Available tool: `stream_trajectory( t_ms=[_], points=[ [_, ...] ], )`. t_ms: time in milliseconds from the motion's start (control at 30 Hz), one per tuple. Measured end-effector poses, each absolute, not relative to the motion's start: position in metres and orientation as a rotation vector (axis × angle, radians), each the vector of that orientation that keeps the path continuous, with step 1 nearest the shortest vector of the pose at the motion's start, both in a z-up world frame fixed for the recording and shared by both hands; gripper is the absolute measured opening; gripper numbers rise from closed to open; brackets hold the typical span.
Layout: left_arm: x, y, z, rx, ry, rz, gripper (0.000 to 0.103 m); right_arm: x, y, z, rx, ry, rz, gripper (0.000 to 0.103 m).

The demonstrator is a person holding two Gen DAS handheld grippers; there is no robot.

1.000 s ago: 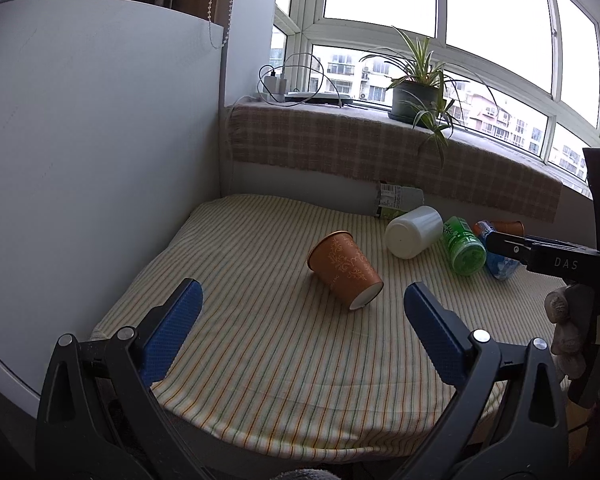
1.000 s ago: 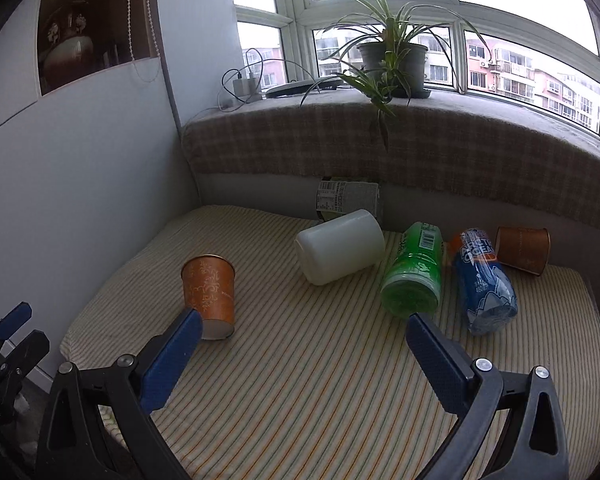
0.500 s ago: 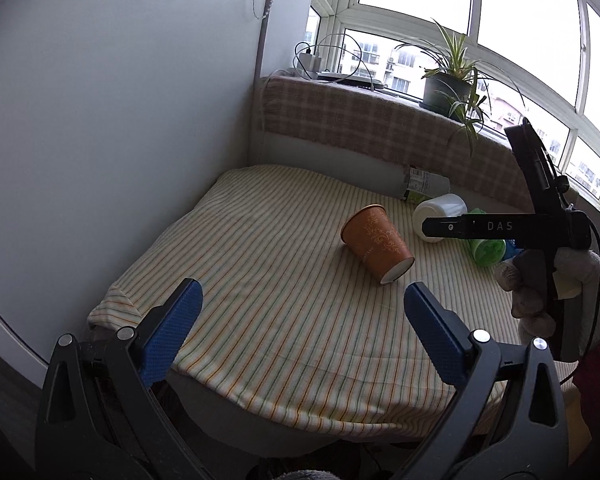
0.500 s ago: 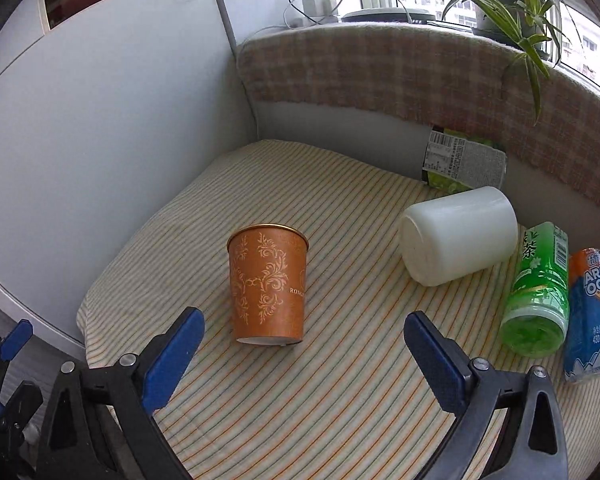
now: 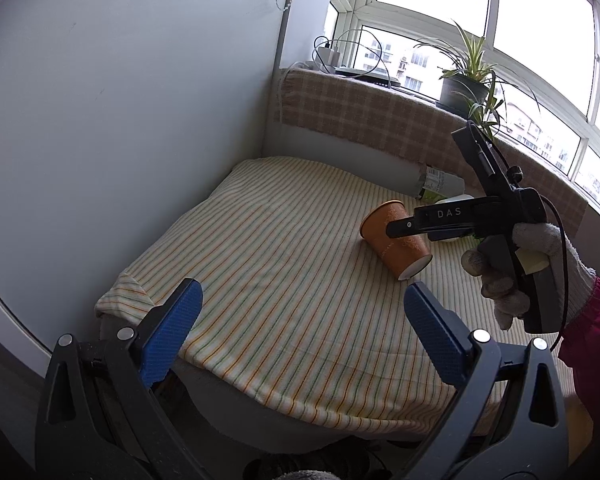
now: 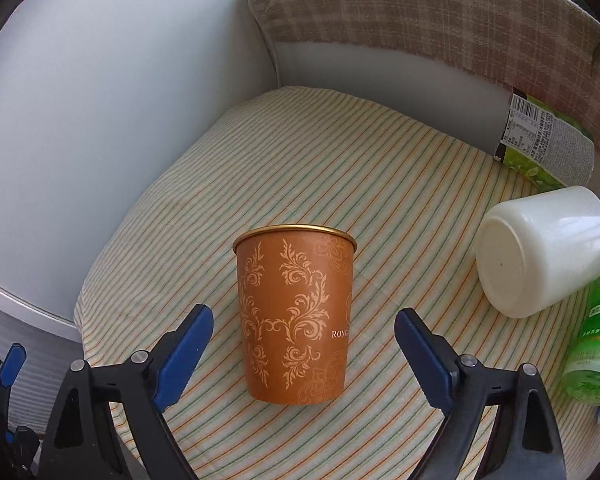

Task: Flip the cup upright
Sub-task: 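Move the right gripper to the tipped orange cup and close around it, then lift the orange cup with the right gripper and rotate it upright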

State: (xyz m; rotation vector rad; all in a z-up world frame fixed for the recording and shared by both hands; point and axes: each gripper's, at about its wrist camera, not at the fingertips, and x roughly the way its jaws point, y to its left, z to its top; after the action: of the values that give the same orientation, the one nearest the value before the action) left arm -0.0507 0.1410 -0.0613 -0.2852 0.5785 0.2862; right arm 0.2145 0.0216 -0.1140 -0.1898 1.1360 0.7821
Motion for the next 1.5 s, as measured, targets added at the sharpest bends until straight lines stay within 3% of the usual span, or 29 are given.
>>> stream_trajectory(
  t_ms=[300,467,933,1500],
  points=[
    [-0.052,0.145,-0.062,-0.293,0.577,0.299,0.102,0.224,0.033,-0.131,-0.193,1.199,0.79,0.081],
    [-0.052,0.146,-0.062,-0.293,0.576,0.299,0.102,0.221,0.042,-0.136,-0.196,1.215,0.795,0.066],
    [-0.053,0.142,-0.058,-0.28,0.566,0.281,0.102,0.201,0.003,-0.115,-0.058,1.146,0.757,0.064],
    [-0.028,0.098,-0.052,-0.229,0.563,0.137,0.102,0.142,-0.141,-0.101,0.317,1.068,0.504,0.064]
  ],
)
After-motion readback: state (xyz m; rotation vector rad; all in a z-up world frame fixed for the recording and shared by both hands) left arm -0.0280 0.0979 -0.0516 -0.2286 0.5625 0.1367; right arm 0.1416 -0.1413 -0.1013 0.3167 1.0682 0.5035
